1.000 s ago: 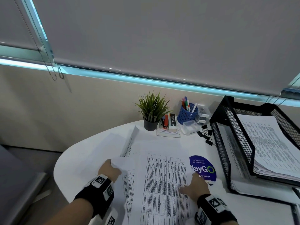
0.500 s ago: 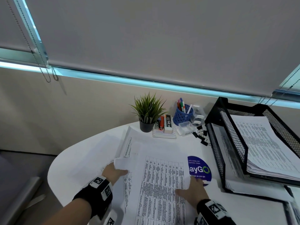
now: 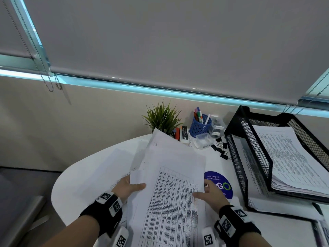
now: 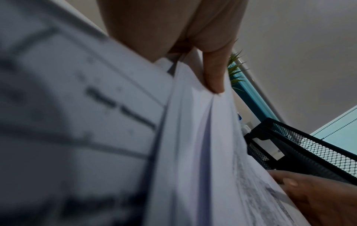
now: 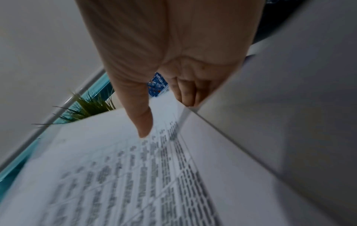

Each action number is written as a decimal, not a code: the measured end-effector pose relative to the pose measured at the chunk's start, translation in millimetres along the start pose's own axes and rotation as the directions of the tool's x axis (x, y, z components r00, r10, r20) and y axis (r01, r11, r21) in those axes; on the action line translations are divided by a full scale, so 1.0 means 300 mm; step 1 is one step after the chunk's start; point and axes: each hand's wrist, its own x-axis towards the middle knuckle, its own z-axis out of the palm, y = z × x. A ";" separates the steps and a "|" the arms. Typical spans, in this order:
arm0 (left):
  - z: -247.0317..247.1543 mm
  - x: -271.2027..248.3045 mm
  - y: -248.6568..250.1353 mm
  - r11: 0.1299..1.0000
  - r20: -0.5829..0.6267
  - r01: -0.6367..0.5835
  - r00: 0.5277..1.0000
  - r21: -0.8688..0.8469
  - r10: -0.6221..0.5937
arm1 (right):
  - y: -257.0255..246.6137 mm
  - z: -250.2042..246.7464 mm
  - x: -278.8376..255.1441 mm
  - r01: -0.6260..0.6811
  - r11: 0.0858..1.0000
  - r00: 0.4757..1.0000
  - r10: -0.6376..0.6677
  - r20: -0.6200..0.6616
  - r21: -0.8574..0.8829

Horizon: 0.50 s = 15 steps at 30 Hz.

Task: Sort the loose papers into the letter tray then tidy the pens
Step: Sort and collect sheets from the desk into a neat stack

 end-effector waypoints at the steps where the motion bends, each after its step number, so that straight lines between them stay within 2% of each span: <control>1: -0.007 -0.002 0.005 1.000 0.036 -0.006 0.999 -0.004 0.006 | 0.000 -0.008 0.005 0.024 1.000 0.999 -0.024 -0.045 0.011; 3: -0.023 -0.004 0.012 0.999 0.099 -0.021 0.995 -0.028 0.024 | 0.015 -0.032 0.025 0.052 0.998 0.992 -0.046 -0.118 0.044; 5: -0.030 -0.013 0.028 0.998 0.122 -0.033 0.992 -0.055 0.039 | 0.029 -0.057 0.037 0.033 0.990 0.996 -0.021 -0.090 0.135; 7: -0.032 -0.017 0.040 0.997 0.131 -0.051 0.990 -0.061 0.058 | 0.042 -0.083 0.049 -0.008 0.989 1.000 0.005 0.023 0.150; 10: -0.028 -0.014 0.050 0.996 0.123 -0.039 0.991 -0.076 0.049 | 0.023 -0.108 0.029 -0.038 0.988 0.975 0.003 0.224 0.153; 12: -0.024 -0.009 0.045 0.994 0.091 -0.035 0.995 -0.100 0.044 | 0.009 -0.113 0.016 -0.094 0.979 0.952 0.035 0.304 0.182; 15: -0.005 0.009 0.036 0.999 0.062 -0.017 0.998 -0.051 0.021 | 0.008 -0.100 -0.005 -0.145 0.949 0.945 0.049 0.323 0.280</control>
